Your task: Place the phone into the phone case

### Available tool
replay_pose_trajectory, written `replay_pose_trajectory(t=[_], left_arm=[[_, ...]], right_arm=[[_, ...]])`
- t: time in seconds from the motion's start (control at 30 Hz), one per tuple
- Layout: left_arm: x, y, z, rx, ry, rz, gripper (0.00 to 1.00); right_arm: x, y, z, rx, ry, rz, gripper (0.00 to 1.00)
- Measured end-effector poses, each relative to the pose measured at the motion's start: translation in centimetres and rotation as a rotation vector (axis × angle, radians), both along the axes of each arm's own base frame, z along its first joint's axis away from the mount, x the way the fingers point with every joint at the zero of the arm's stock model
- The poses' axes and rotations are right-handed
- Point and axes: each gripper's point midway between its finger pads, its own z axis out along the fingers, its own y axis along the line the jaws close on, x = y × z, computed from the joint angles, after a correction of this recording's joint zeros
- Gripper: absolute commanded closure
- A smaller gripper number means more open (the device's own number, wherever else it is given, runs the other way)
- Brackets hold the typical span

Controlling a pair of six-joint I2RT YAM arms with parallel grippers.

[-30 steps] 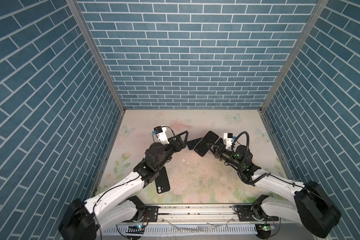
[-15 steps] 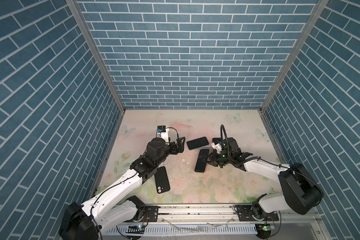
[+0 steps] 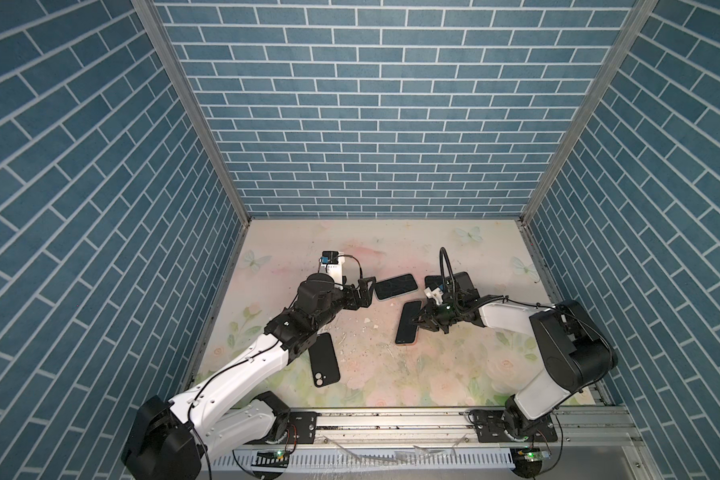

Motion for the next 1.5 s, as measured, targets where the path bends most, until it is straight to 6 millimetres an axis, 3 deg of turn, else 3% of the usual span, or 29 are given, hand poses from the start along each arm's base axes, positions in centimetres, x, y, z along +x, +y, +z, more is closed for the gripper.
replay_pose_trajectory(t=[0.37,0.73,1.0,1.27,1.37,1.5], left_arm=[[0.1,-0.2,-0.3,0.001,0.008,-0.011,0.01],[0.0,-0.3,-0.4,0.001,0.011,-0.016,0.01],[0.0,0.0,-0.1,0.001,0.006,-0.008,0.01],[-0.6,3.4,1.6,0.042,-0.021,0.119,0.00],[-1.0,6.0,2.1,0.046,-0.015,0.215,0.00],[-1.4,9.9,0.9,0.043,0.066,0.335,0.00]], right_arm=[[1.9,-0.3,-0.8,-0.009,-0.017,0.015,0.85],[2.3,-1.5,-1.8,-0.072,-0.003,0.005,0.64],[2.5,-2.9,-1.7,-0.192,-0.049,0.015,0.56],[3.3,-4.7,2.7,-0.277,-0.233,0.004,0.56],[3.8,-5.4,6.0,-0.282,-0.375,-0.024,0.56],[3.7,-6.8,10.8,-0.275,-0.596,-0.081,0.56]])
